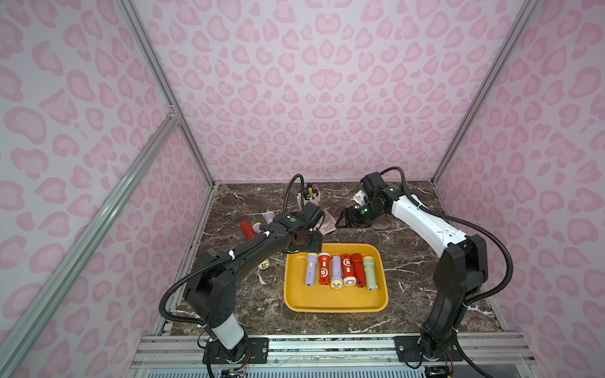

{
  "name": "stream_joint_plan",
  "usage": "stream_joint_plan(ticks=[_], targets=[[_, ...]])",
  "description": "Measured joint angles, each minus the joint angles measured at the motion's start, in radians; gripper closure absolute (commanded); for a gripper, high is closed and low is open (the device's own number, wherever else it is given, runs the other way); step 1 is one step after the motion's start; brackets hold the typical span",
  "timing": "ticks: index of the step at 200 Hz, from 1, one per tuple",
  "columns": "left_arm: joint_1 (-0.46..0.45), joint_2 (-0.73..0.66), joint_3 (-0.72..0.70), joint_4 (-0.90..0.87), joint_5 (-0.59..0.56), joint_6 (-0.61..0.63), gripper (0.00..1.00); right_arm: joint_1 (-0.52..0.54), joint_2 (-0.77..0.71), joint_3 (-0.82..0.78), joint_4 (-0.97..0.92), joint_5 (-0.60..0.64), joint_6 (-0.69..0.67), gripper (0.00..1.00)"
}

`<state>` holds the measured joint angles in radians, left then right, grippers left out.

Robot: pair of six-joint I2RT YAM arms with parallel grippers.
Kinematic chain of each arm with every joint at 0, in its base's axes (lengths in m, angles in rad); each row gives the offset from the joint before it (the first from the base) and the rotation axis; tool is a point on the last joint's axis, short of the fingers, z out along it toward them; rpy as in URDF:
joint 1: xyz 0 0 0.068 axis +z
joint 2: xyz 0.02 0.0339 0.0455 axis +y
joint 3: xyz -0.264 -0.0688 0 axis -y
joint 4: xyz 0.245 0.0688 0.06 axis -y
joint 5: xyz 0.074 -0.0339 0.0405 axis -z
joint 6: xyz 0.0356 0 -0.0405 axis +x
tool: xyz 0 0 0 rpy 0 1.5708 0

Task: Put the flashlights into the storage boxes
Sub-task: Place the flashlight at the storage box, then pick up the flashlight from the center of the board.

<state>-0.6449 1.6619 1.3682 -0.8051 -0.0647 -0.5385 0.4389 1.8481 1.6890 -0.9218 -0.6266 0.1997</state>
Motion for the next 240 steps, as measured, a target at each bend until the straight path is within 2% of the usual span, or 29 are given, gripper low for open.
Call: stream_joint_plan(ticks=[39, 73, 141, 240], targets=[[0.201, -0.008, 0.0, 0.0, -0.021, 0.053, 0.26, 0.108, 0.052, 0.122, -0.014, 0.107, -0.013, 0.35], [0.279, 0.061, 0.023, 0.038, -0.013, 0.097, 0.26, 0.149, 0.154, 0.217, -0.026, 0.151, -0.008, 0.35], [0.346, 0.199, 0.043, 0.135, 0.024, 0.167, 0.31, 0.187, 0.283, 0.431, -0.074, 0.166, -0.008, 0.35], [0.357, 0.32, 0.08, 0.214, 0.087, 0.2, 0.36, 0.189, 0.332, 0.516, -0.123, 0.191, 0.011, 0.35]])
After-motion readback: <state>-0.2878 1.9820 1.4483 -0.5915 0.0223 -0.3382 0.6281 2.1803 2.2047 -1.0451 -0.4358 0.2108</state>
